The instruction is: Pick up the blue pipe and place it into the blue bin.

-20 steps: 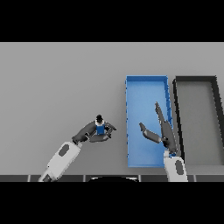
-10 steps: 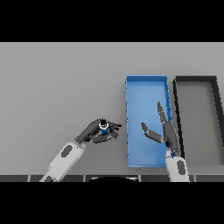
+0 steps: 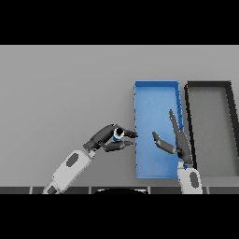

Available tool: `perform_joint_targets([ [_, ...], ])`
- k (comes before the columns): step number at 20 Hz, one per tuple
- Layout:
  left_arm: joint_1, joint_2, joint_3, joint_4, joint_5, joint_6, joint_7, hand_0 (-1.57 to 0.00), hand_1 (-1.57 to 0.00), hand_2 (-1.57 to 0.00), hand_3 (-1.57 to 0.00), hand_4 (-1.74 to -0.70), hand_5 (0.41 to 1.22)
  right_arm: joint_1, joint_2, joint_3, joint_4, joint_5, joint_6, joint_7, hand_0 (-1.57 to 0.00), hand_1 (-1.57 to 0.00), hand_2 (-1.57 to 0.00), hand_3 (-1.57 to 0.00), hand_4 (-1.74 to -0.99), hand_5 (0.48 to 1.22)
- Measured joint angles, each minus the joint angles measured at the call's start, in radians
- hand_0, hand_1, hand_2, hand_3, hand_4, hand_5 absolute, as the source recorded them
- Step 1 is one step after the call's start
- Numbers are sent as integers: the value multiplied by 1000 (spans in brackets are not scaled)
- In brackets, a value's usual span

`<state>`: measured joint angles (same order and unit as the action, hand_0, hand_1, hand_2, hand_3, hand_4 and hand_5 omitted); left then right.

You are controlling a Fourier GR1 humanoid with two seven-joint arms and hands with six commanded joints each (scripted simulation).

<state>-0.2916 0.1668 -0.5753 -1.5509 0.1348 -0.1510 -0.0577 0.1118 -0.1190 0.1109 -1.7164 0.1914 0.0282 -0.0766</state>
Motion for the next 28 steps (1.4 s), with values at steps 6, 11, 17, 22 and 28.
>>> perform_joint_targets([
  [6,25,-1,-9,-15,-35,-9,4,-1569,-1570,-1570,-1495,-1740,1219,-41,-4,-8,47,-26,27,18,1,1,1,1,-1176,605],
  [11,17,-8,10,-5,-40,-21,20,-1570,-1571,-1571,-1496,-1741,1220,-75,-62,-51,-30,-275,214,-40,1,1,1,1,-1231,572],
  [17,19,-20,17,-12,-57,-27,21,-1571,-1571,-1571,-1488,-1741,1221,-179,-206,23,-215,-502,422,172,1,1,1,1,-1314,500],
  [22,18,-16,30,-1,-70,-50,13,-1571,-1571,-1571,-1484,-1741,1221,-341,-209,115,-215,-506,467,302,1,1,1,1,-1306,521],
  [28,12,-33,44,0,-55,-90,-6,-1571,-1571,-1571,-1525,-1741,1221,-461,-156,204,-164,-485,521,361,1,1,1,1,-1230,532],
])
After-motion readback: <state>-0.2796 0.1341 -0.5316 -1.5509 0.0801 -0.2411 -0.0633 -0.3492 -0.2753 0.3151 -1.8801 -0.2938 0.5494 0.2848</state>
